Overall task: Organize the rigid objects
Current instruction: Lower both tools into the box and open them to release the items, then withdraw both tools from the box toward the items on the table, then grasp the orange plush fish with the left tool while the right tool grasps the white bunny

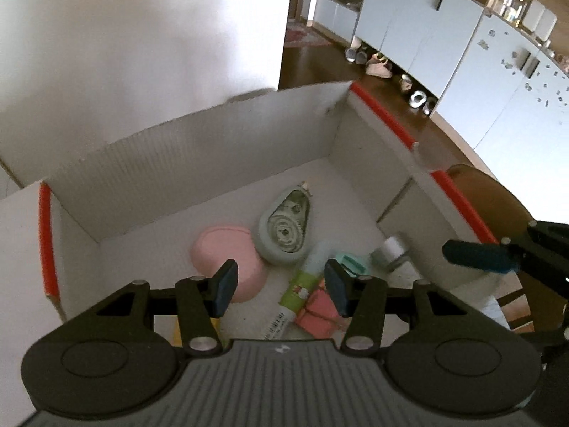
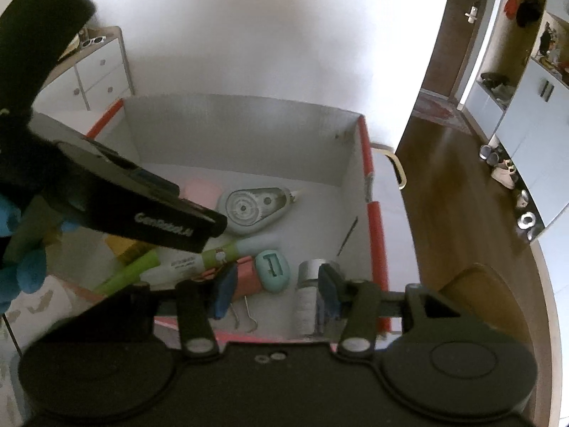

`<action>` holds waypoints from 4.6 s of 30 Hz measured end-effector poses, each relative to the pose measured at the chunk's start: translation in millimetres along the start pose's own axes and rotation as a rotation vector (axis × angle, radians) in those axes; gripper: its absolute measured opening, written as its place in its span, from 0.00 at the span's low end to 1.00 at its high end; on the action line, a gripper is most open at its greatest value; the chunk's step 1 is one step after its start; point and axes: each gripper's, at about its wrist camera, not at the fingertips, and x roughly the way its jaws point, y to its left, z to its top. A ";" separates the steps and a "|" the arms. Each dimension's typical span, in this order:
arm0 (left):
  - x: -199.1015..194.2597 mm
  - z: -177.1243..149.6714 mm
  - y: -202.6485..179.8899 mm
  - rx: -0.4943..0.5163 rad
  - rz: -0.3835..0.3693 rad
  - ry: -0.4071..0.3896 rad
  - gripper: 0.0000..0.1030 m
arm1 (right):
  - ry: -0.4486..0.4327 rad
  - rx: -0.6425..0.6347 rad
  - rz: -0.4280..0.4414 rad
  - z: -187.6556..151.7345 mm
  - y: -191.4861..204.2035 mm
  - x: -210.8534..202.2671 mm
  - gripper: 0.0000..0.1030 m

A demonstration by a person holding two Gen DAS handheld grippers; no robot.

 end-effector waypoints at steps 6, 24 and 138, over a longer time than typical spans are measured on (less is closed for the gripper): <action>-30.3 -6.6 -7.7 0.021 -0.012 -0.048 0.52 | -0.046 0.017 -0.009 -4.0 6.6 -29.5 0.61; -126.0 -48.4 -9.2 0.074 -0.052 -0.162 0.66 | -0.158 0.086 0.005 -23.3 33.6 -112.5 0.75; -66.7 -236.9 -26.6 0.188 -0.105 -0.082 0.47 | 0.009 0.213 0.030 -218.4 94.3 -91.5 0.54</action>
